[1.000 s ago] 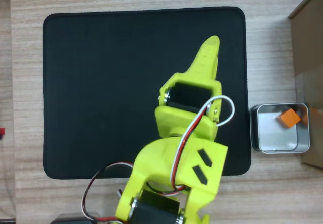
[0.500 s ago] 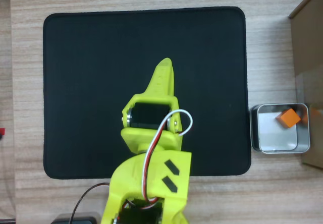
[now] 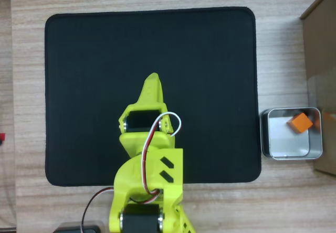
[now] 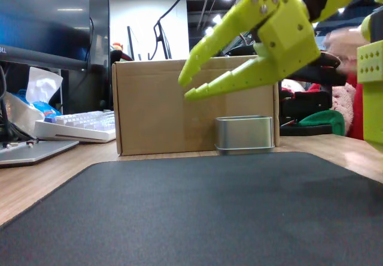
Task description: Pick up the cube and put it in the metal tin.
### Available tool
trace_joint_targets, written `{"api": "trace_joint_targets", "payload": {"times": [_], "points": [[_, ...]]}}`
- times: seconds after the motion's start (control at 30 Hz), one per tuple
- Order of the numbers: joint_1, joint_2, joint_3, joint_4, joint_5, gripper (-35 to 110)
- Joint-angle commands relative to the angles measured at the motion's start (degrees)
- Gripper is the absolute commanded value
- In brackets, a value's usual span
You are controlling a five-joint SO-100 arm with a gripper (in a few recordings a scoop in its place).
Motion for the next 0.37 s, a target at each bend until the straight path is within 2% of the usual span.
{"api": "trace_joint_targets", "payload": {"times": [0.0,0.33], "points": [[1.1,1.2,1.0,-0.4,-0.4,0],[-2.7,1.2,2.5,7.4,1.3,0]]}}
